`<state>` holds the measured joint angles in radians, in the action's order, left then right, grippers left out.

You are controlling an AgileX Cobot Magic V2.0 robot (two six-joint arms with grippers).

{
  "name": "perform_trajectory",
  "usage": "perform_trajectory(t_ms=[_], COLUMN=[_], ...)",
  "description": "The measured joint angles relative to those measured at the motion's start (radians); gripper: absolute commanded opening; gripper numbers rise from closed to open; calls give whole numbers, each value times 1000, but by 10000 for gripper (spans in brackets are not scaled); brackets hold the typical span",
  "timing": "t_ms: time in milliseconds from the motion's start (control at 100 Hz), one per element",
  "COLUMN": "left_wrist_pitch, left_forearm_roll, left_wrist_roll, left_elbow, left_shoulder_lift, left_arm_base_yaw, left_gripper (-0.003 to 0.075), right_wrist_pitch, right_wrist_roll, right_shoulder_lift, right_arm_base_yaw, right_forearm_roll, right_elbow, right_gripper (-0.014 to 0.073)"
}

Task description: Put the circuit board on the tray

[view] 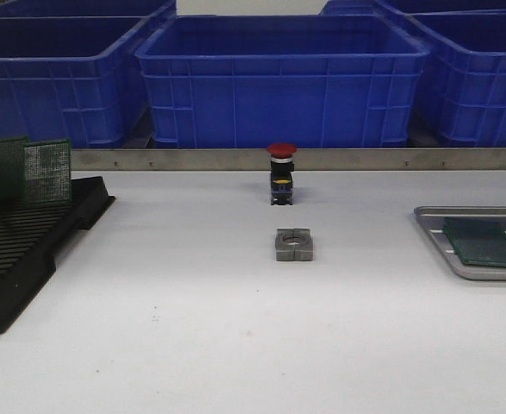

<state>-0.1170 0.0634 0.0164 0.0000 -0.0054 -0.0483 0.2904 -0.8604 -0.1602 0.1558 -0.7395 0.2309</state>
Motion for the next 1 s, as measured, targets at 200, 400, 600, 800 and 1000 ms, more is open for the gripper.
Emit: perform_trajectory(t_ms=[200,400,600,800,1000], left_wrist_pitch=[0,0,0,0,3], left_forearm_roll=[0,0,0,0,0], left_wrist_roll=[0,0,0,0,0], left_elbow=[0,0,0,0,0], left_shoulder_lift=[0,0,0,0,0], left_arm_base_yaw=[0,0,0,0,0], left_gripper=[-20,-20,-20,-20,-20], right_wrist_pitch=[-14,-120,-406,-462,-300], right_wrist_roll=[0,4,255,713,860], right_shoulder_lift=[0,0,0,42,163], right_arm_base_yaw=[0,-5,-24,-128,-221], right_forearm_roll=[0,29,337,637,780], right_elbow=[0,-37,-156,-254,-258], right_gripper=[-113,-113,-113,-113,-113])
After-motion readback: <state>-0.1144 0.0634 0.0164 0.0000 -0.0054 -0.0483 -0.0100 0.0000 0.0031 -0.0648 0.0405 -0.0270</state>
